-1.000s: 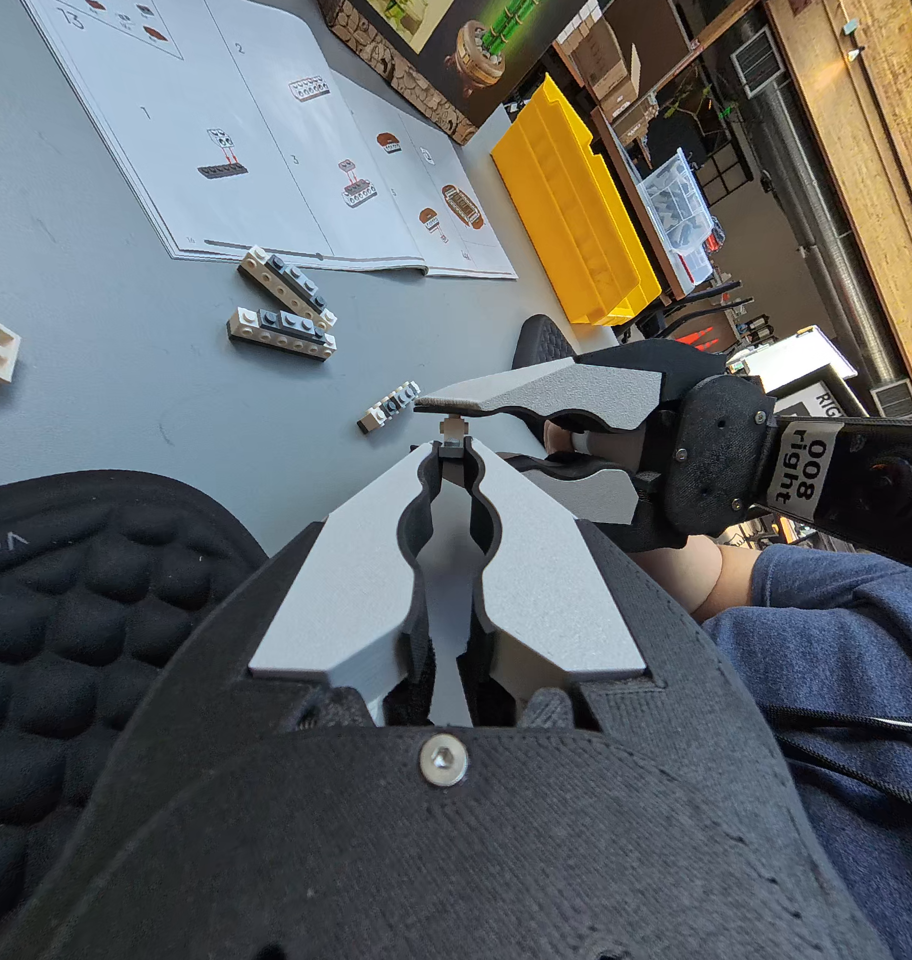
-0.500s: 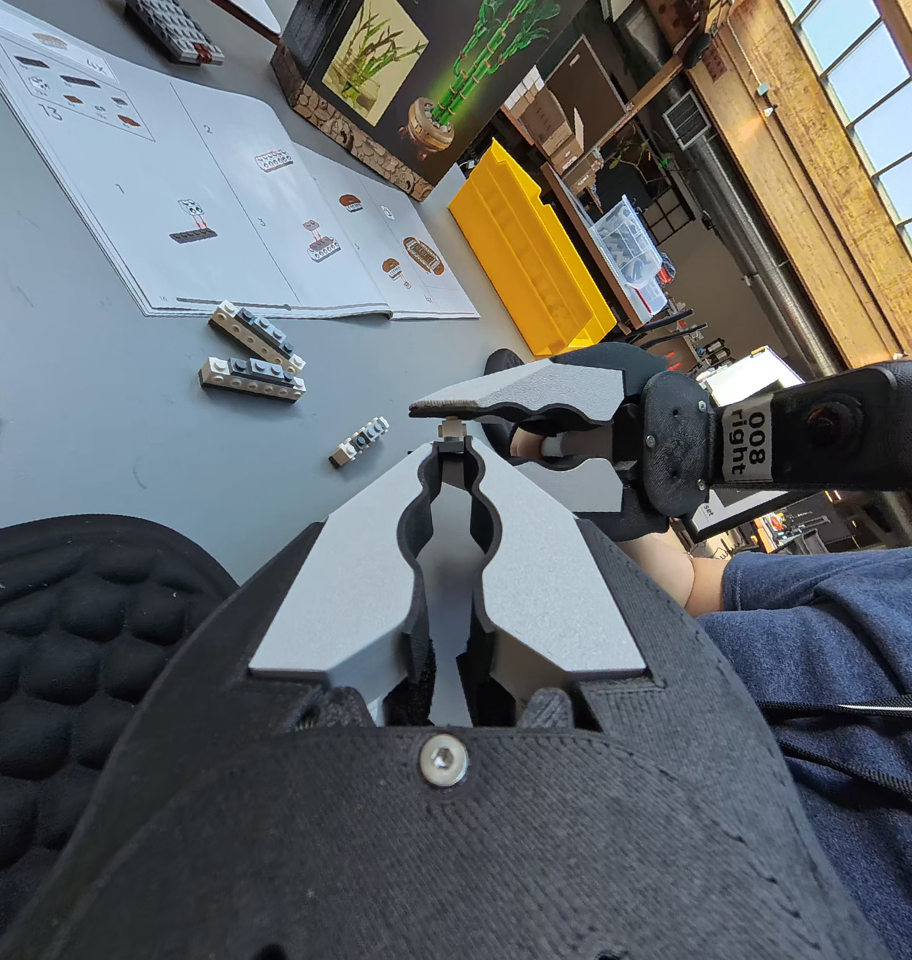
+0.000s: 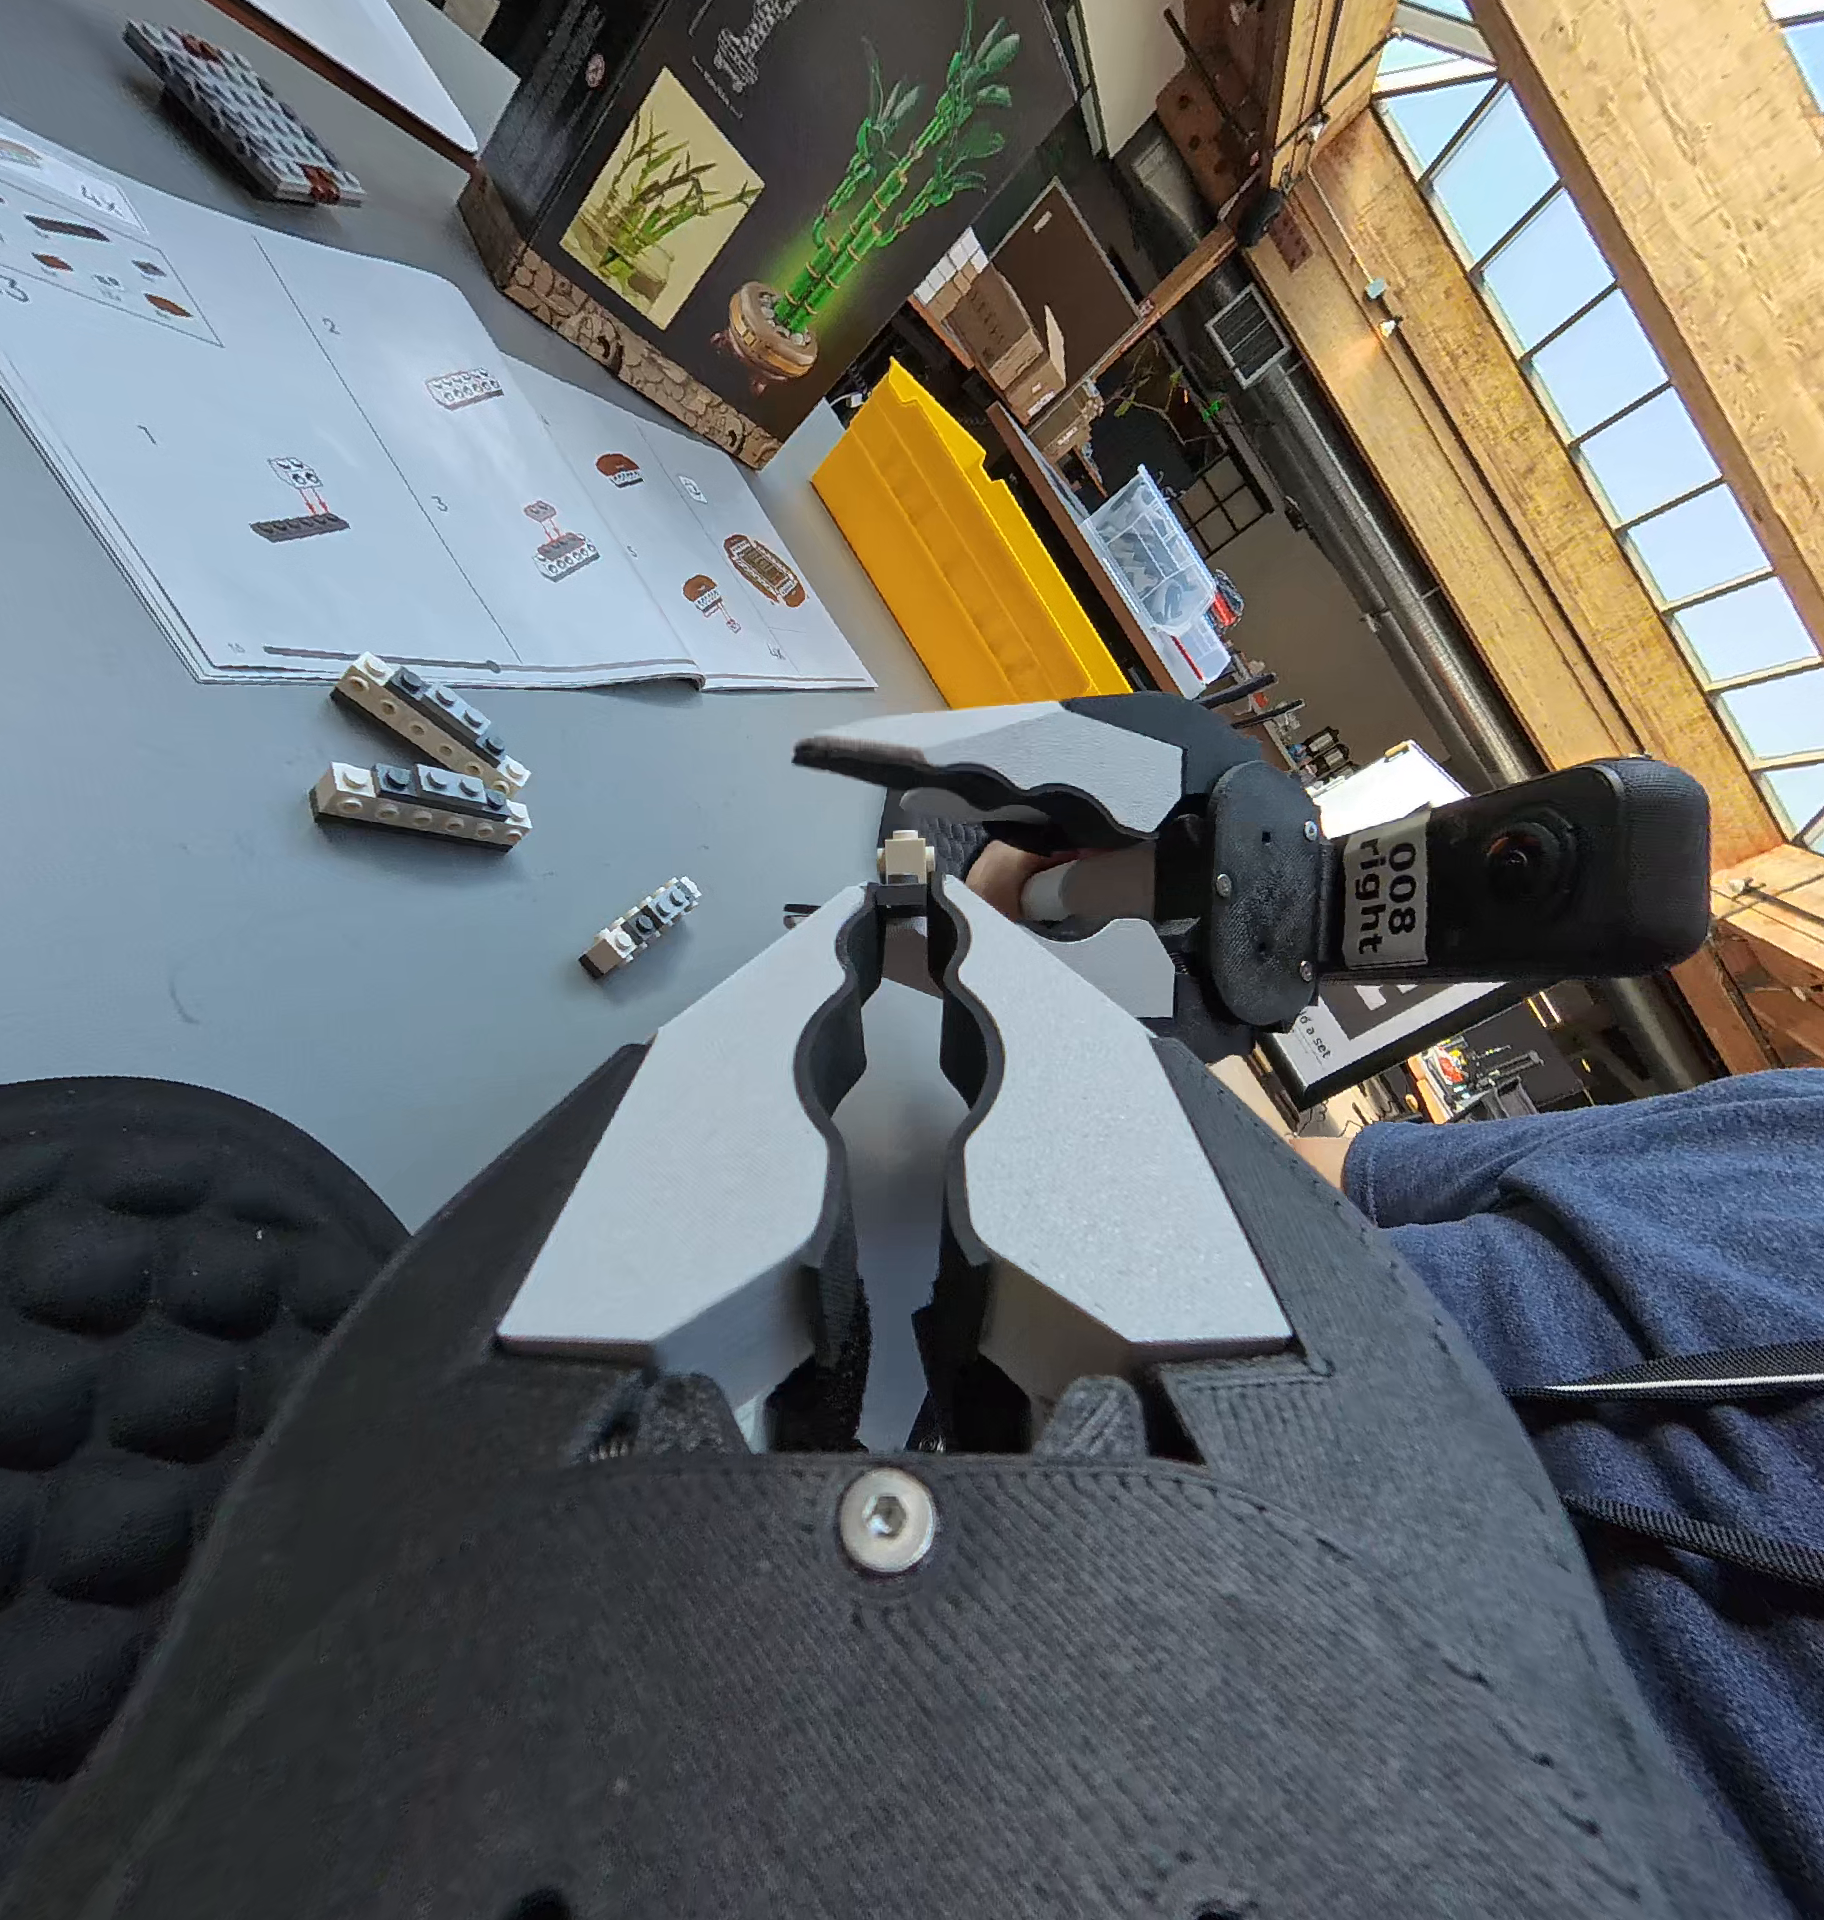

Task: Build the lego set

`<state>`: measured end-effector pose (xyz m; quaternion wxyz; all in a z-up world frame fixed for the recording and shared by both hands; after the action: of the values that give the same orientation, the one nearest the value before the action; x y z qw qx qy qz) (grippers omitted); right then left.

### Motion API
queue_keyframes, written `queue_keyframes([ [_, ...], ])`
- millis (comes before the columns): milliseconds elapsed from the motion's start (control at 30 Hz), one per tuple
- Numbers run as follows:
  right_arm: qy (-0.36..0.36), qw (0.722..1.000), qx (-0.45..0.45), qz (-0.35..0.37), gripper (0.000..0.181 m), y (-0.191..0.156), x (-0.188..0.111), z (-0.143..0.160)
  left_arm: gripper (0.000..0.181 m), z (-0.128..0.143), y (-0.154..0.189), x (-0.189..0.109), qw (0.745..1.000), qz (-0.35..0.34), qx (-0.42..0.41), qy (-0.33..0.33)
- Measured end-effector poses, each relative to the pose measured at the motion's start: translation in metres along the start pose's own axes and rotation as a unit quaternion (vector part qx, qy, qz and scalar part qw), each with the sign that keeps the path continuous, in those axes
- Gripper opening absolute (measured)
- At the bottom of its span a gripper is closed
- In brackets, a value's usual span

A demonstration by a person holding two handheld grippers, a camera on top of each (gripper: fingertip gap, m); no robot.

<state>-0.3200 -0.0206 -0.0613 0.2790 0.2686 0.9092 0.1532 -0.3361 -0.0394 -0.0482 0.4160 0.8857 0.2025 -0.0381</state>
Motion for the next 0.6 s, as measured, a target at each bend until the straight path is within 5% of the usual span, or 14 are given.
queue_keyframes([
  [33,0.012,1.0,0.001,-0.026,0.017,-0.0059,-0.0003,-0.0017,0.005,0.0,0.0008,-0.0004,1.0,0.003,0.0,0.001],
  [600,0.046,0.998,0.01,-0.037,0.015,-0.0102,-0.0046,-0.0095,0.005,0.0029,0.0062,-0.0004,1.0,0.012,0.001,-0.01],
])
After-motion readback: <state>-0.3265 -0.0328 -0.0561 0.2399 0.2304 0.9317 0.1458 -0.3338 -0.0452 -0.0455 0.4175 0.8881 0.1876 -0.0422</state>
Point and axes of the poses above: each gripper's, where its closed fingertips meet, x out along the fingers, z out of its underside, y = z × x across the jaws, the point moved 1 cm from there along -x, back along the fingers, and after that the axes turned 9 degrees about -z, right-handed, at the moved point
